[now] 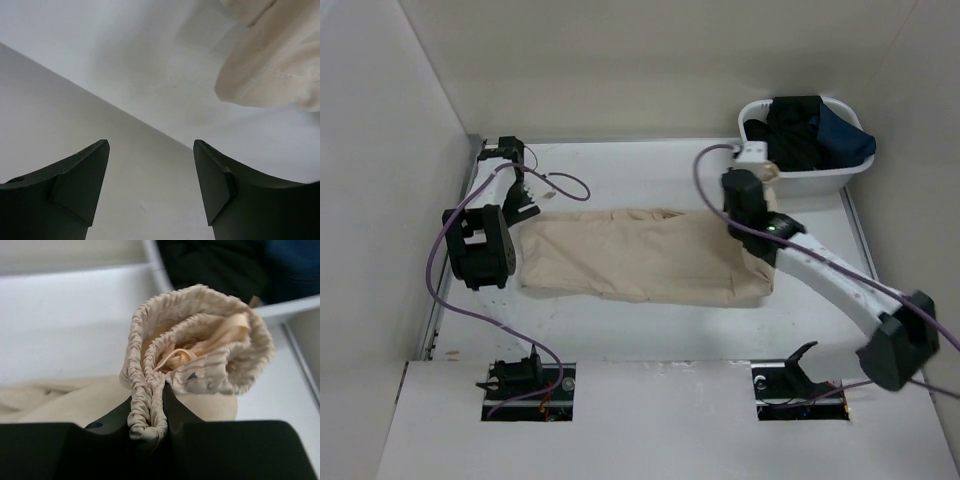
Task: Fold and stack the trousers
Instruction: Fold the trousers
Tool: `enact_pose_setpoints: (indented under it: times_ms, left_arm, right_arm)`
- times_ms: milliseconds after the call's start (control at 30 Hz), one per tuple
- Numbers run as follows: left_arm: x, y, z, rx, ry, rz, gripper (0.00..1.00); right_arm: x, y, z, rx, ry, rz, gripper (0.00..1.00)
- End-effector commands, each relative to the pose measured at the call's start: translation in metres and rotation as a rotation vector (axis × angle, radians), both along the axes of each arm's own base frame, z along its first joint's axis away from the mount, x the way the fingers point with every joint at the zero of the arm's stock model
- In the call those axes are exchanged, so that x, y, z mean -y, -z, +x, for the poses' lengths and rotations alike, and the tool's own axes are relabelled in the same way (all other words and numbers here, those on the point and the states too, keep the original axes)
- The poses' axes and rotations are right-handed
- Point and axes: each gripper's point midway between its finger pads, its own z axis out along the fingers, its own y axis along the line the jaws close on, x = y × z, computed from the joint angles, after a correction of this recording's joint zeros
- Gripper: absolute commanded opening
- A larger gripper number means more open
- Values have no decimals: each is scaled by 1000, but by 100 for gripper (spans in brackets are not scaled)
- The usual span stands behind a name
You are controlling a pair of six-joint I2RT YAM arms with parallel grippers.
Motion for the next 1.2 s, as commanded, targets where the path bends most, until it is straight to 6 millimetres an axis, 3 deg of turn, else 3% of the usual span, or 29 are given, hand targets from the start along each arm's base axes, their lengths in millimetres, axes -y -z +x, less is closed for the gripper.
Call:
enact_pose_setpoints:
  times_ms: [0,133,200,367,467,567,667,733,833,900,933,1000,1067,1133,1167]
  left_arm:
    - [12,21,-16,-66,-94,-114,67]
    - [12,48,-30,-136,-134,-127,64]
    - [11,58,-35,-158,-146,-135,63]
    - [16,75,-41,-185,-167,-157,61]
    - [19,78,-41,-185,-163,-167,61]
    - [19,77,-37,-169,-165,-168,62]
    - [16,71,-32,-139,-168,-160,63]
    - [13,63,-27,-112,-169,-160,63]
    - [11,43,-16,-42,-175,-164,63]
    - [12,22,-6,31,-174,-167,64]
    - [12,9,0,73,-169,-166,64]
    - [16,-20,12,168,-148,-165,65]
    - [26,-54,25,274,-110,-170,67]
    - [43,-91,36,372,-65,-187,68]
    - [55,-108,40,410,-38,-205,68]
  right_arm:
    - [-64,16,7,-19,-25,-104,0]
    - [-157,50,0,-65,-162,-157,0]
    - [-181,64,-6,-87,-204,-186,0]
    - [-204,100,-25,-162,-266,-167,1]
    - [-225,117,-39,-221,-373,-120,20]
    - [-270,126,-64,-290,-614,-28,57]
    - [-308,95,-91,-256,-866,64,80]
    - [-324,53,-113,-188,-1030,148,87]
    - [-317,-10,-134,-76,-1124,278,86]
    - [-288,-30,-128,-29,-1054,335,78]
    - [-268,-29,-118,-27,-976,357,71]
    - [-222,-5,-95,-60,-787,379,47]
    - [-181,33,-77,-147,-609,404,26]
    - [-159,65,-69,-242,-509,446,24]
    - [-157,77,-69,-278,-504,461,31]
